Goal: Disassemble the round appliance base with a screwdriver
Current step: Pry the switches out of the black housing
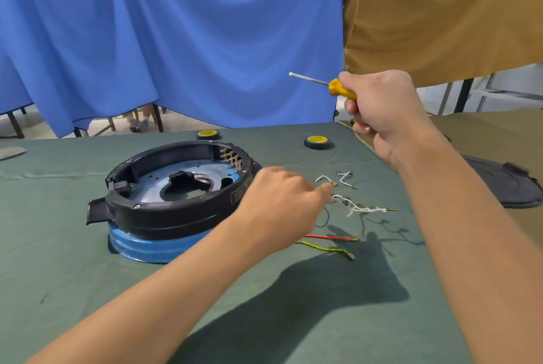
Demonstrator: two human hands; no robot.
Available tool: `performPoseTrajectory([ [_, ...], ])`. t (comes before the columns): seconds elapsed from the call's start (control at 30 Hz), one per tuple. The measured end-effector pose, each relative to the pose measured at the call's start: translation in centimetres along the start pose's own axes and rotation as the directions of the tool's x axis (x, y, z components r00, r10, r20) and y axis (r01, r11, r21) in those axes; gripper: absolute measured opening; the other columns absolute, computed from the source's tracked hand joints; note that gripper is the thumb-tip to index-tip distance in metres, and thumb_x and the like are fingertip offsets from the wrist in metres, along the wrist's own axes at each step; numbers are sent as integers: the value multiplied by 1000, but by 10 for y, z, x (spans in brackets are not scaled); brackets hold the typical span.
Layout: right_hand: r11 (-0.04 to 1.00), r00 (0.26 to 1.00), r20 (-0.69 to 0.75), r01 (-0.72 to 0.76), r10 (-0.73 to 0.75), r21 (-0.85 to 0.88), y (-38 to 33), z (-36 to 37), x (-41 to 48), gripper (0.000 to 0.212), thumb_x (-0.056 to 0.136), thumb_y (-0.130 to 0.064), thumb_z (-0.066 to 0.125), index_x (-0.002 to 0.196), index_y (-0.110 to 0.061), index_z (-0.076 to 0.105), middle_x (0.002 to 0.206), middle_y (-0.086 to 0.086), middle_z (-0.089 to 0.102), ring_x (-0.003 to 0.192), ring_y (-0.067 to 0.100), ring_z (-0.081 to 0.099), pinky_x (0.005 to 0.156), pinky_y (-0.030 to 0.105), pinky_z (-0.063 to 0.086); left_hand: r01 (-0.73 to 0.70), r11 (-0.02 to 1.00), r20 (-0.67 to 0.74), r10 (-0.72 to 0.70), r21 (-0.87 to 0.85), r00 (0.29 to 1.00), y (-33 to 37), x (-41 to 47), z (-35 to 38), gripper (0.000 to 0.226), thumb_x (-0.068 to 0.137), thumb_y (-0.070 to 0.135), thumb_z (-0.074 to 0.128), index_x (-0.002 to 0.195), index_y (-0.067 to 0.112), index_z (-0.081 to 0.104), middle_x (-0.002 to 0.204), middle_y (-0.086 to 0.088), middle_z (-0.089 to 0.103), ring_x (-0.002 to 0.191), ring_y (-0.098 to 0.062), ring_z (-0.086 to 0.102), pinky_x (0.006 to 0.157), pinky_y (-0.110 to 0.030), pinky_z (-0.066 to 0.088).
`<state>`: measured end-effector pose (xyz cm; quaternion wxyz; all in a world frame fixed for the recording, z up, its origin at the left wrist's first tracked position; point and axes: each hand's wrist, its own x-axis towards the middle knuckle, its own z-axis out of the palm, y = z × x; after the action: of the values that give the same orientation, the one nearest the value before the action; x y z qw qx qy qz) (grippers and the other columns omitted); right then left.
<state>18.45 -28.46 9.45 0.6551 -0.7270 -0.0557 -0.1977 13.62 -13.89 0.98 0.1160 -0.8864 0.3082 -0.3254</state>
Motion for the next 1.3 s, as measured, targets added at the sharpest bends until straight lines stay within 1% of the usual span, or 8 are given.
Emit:
performPoseTrajectory([
  [0.2,1000,1000,26,14,-15,22,1,2,1,25,89,-17,58,68,-6,67,65,12,45,51,15,26,42,20,16,-73,997,-39,73,23,997,27,21,32,19,68,24,73,87,26,73,56,8,61,58,-15,60,51,-23,28],
  [0.33,1000,999,31,19,-19,-6,2,3,2,23,88,-18,59,76,-3,71,67,12,44,43,12,28,41,20,19,-13,987,89,28,-163,996,25,24,55,28,101,36,40,111,30,65,110,10,63,110,-13,52,76,-29,40],
  [0.43,1000,999,31,24,-24,-8,2,2,2,23,89,-18,59,78,-2,72,70,13,43,46,13,26,41,21,20,10,965,161,33,-262,986,17,24,59,32,99,45,43,118,30,64,129,12,57,123,-13,44,89,-32,38],
  [0.6,1000,999,33,25,-25,-16,2,3,3,23,89,-18,59,73,-6,69,68,12,42,41,10,27,40,21,21,87,911,153,-26,-403,988,5,20,49,36,93,47,56,118,24,65,128,11,61,122,-12,46,88,-27,27],
  [0.73,998,998,43,38,-36,-43,5,8,1,26,89,-18,59,82,4,71,68,12,39,39,9,26,41,18,20,51,938,153,3,-343,988,2,14,39,19,96,34,52,98,23,68,115,12,64,112,-13,50,86,-29,33],
  [0.97,990,996,76,62,-53,-127,10,21,-3,31,89,-24,60,79,4,70,60,7,42,52,14,33,41,21,26,45,945,132,-2,-324,991,0,6,30,24,98,35,47,103,25,68,115,11,64,112,-13,49,89,-33,36],
  [1.2,978,994,95,72,-54,-194,22,35,-9,33,91,-30,58,75,-3,70,58,5,46,60,18,38,53,27,30,84,990,-2,-85,-114,996,-37,-28,10,25,97,33,46,103,22,68,108,8,66,104,-19,54,83,-35,40],
  [1.3,963,990,118,104,-76,-251,30,49,-17,45,94,-31,55,76,10,59,64,11,41,62,21,33,60,31,29,134,991,10,-133,-18,991,-55,-51,8,29,96,38,45,105,20,67,112,7,65,104,-20,57,83,-35,41],
])
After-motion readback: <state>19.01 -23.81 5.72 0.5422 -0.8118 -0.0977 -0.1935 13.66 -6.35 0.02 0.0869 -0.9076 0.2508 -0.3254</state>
